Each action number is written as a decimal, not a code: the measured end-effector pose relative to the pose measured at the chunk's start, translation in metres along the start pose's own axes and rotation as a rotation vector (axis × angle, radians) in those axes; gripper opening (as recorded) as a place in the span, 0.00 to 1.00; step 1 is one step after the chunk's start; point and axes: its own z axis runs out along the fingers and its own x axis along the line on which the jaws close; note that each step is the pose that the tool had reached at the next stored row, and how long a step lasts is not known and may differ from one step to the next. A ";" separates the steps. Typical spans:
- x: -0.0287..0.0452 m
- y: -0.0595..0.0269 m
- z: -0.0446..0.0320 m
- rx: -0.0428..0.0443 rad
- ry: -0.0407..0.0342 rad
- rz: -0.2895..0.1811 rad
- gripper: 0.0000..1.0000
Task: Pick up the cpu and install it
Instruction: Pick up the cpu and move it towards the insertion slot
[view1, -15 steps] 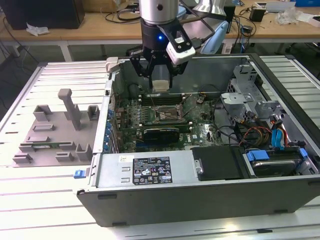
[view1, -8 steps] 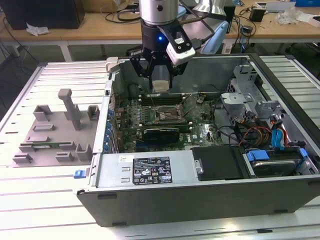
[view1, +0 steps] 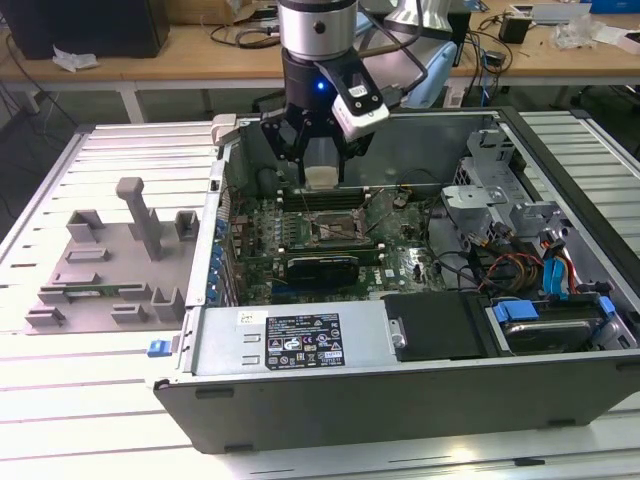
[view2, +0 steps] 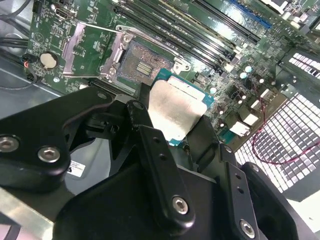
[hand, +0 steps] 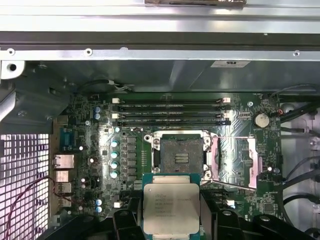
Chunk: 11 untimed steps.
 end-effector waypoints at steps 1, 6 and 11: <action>-0.0001 0.0000 0.0009 0.0000 0.0000 0.000 0.55; -0.0070 -0.0002 0.0047 -0.0001 0.0012 0.000 0.55; -0.0148 -0.0003 0.0096 0.0001 0.0021 0.000 0.55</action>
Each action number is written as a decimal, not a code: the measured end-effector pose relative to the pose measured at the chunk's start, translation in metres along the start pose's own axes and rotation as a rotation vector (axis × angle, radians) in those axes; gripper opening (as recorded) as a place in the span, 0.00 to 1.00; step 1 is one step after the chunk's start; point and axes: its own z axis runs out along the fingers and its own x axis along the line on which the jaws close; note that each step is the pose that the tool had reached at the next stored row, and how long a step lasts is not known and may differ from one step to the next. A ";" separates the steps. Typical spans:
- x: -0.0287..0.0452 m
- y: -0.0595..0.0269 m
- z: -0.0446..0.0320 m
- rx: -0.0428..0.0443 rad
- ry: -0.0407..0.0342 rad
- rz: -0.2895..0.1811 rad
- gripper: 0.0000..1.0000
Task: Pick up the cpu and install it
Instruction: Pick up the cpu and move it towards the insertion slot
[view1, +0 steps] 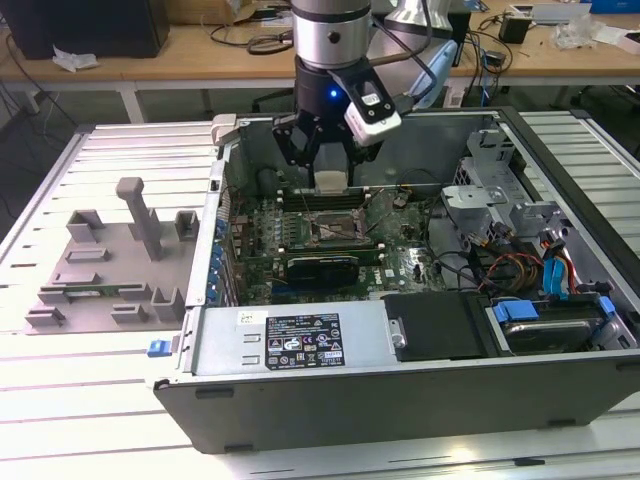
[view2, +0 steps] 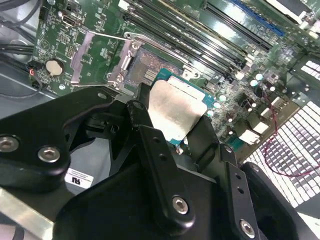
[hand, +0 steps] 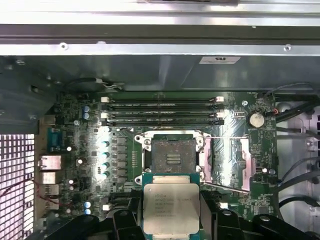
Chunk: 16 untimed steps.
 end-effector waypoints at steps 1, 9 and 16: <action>-0.0015 -0.0001 0.0031 -0.0002 0.0001 0.000 0.55; -0.0031 -0.0006 0.0180 0.0000 0.0005 0.000 0.55; -0.0031 -0.0006 0.0184 0.0000 0.0005 0.000 0.55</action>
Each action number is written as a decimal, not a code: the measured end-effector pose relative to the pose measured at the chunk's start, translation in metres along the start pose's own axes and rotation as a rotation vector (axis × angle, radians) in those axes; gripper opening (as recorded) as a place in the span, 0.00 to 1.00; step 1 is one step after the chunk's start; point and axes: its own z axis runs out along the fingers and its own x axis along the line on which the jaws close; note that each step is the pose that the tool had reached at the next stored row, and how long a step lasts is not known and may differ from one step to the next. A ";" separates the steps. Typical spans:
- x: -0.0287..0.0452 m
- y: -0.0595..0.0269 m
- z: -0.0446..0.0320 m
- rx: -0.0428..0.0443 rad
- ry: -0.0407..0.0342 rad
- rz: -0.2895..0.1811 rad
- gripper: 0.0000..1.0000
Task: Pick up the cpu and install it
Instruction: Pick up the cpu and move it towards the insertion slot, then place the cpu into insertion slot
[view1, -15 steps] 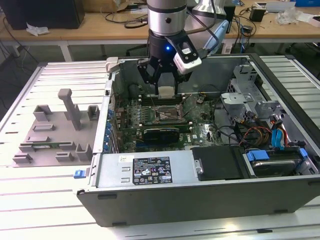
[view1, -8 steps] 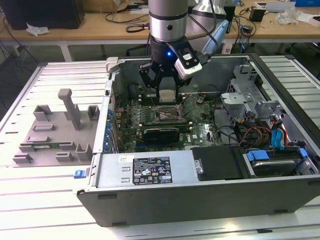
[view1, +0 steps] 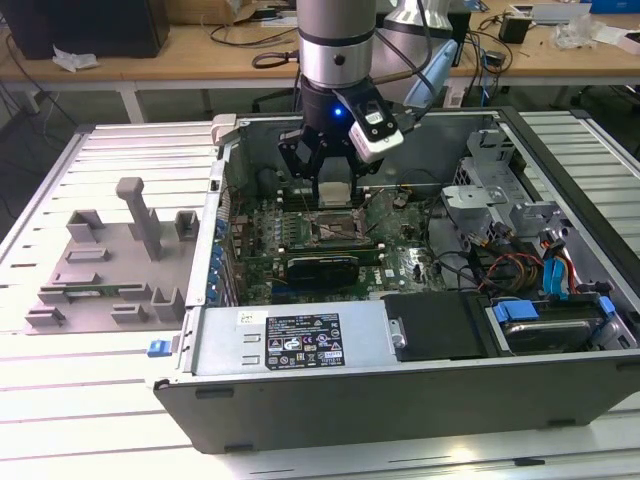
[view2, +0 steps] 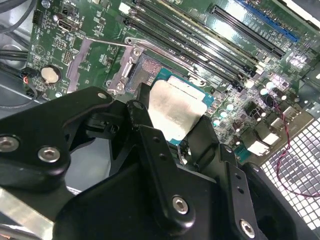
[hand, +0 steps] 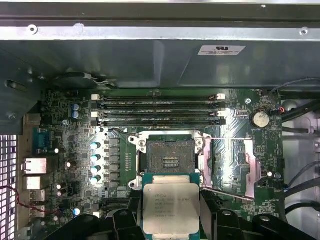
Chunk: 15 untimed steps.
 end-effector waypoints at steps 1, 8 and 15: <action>0.0000 0.0000 0.0001 0.0000 0.0000 0.000 0.55; 0.0000 0.0000 0.0007 0.0000 0.0000 0.000 0.55; 0.0000 -0.0001 0.0008 0.0010 -0.0025 0.042 0.55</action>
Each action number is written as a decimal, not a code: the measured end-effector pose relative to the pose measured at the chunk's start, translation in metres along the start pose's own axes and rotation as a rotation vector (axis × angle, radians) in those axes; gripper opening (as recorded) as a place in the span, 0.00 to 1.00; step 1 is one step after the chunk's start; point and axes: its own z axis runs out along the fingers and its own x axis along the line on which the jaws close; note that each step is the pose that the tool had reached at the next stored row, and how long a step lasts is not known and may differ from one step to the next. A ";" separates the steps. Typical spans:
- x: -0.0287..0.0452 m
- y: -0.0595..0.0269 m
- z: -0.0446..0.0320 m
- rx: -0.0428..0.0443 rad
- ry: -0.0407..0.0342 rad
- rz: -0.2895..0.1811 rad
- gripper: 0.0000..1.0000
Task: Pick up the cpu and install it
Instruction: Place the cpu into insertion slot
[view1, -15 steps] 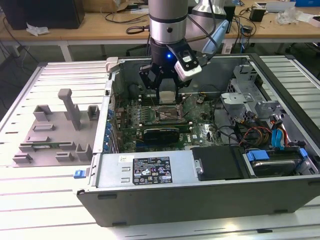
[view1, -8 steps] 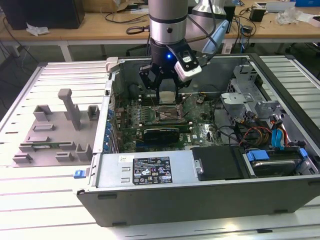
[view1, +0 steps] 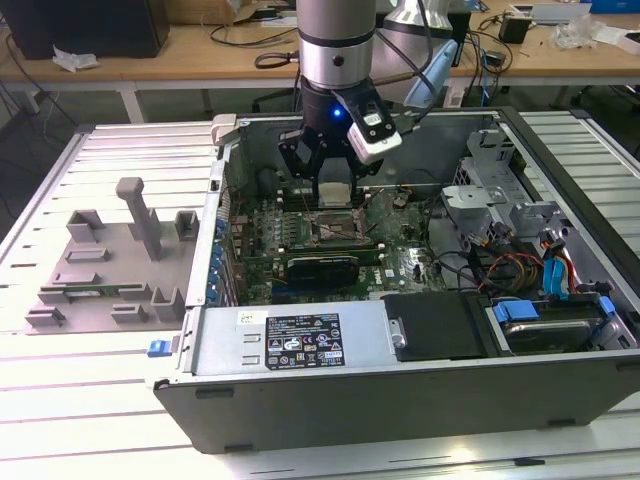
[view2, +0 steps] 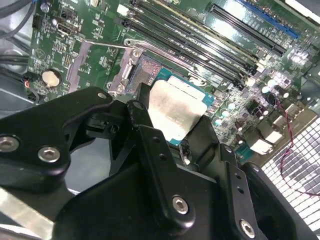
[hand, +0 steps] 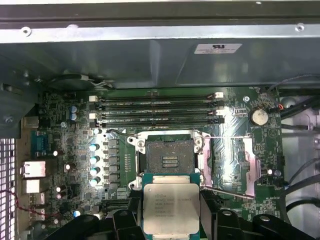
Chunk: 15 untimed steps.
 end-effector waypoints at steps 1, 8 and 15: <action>0.0000 0.0000 0.0000 0.0004 -0.0009 0.016 0.55; 0.0000 0.0000 0.0003 0.0065 -0.0135 0.238 0.55; 0.0000 0.0000 0.0007 0.0123 -0.0256 0.450 0.55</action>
